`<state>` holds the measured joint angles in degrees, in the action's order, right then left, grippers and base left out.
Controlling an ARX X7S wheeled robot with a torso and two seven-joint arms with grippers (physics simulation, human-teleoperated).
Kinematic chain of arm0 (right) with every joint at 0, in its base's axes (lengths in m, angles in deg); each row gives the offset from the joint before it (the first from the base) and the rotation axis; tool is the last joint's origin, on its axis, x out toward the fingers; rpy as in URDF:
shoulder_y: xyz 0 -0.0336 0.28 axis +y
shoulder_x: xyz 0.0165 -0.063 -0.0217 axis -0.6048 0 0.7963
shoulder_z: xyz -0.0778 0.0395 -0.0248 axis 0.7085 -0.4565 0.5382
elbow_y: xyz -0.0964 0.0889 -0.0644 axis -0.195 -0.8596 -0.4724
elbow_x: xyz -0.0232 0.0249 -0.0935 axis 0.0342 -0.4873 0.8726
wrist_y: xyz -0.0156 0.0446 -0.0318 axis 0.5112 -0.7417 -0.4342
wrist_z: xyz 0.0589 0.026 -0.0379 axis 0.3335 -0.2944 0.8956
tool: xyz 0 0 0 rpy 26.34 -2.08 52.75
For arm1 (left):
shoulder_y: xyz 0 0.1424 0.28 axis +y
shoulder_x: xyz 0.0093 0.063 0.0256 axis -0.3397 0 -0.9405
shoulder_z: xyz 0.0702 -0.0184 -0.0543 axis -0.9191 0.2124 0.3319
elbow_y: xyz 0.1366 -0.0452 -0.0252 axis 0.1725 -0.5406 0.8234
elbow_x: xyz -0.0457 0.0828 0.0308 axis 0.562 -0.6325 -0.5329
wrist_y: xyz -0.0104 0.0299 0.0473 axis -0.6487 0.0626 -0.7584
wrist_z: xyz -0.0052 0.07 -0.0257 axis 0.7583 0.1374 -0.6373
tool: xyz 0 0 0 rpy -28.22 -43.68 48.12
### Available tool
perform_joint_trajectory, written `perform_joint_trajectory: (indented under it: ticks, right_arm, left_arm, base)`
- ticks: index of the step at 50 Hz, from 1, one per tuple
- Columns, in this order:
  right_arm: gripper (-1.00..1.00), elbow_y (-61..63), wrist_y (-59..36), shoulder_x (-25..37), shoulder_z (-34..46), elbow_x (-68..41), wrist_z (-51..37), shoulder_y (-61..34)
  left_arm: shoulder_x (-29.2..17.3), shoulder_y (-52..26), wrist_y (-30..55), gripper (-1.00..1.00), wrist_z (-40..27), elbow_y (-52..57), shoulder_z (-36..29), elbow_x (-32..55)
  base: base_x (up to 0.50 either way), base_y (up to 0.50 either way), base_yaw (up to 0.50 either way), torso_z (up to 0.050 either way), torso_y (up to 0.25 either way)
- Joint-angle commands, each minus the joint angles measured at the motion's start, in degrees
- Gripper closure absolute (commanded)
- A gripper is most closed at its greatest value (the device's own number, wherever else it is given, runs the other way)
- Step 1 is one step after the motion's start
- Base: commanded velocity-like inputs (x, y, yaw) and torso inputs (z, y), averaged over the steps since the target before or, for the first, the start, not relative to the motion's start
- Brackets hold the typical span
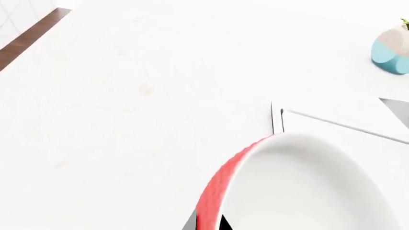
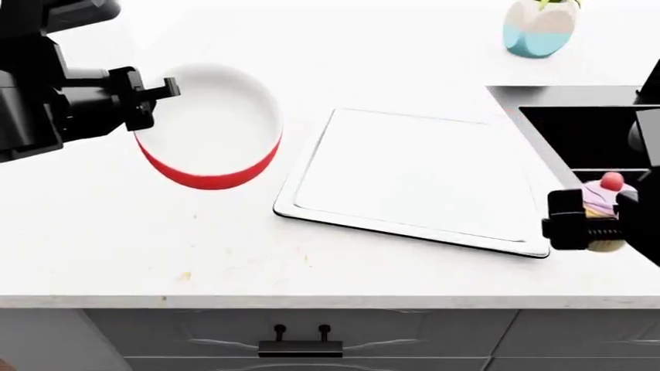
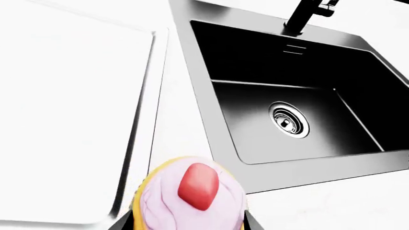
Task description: Move the fresh-baked cupcake off the tray onto the counter, and place the bowl used for mixing into the sink.
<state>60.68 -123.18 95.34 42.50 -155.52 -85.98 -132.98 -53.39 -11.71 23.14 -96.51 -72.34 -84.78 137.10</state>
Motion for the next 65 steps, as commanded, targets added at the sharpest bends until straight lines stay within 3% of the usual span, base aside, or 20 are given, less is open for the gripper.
perform_joint_trajectory:
  ticks: [1,20,21,47,65]
  right_arm:
    - [1.0,0.95,0.49,1.44,-0.27,0.47,0.03,1.02]
    - [1.0,1.6,2.17,2.38,-0.12,1.16,0.8,2.85]
    - [-1.0,1.51,2.13,2.35,-0.05,0.98,0.9,2.95]
    - [-1.0,2.67,1.91,3.47,-0.94,0.09,-0.51,1.81]
    - [-1.0,1.45,-11.96,1.96,-4.21,-13.65,-14.92,-18.6]
  left_arm:
    - [-0.05,-0.4,-0.88,1.0,0.55,0.34,0.68,-0.59]
    - [-0.18,-0.34,-1.41,1.0,0.73,0.84,0.63,-0.66]
    - [-0.2,-0.38,-1.43,1.0,0.83,0.89,0.6,-0.75]
    - [-0.52,-0.38,-1.87,1.0,0.28,3.12,0.8,-0.14]
    - [-0.77,-2.5,-1.11,1.0,-0.17,2.77,0.54,0.1]
  base:
    - [0.0,0.0,0.0,0.0,0.0]
    - [0.0,0.0,0.0,0.001,0.001]
    - [0.0,0.0,0.0,0.0,0.0]
    - [0.0,0.0,0.0,0.0,0.001]
    - [0.0,0.0,0.0,0.0,0.001]
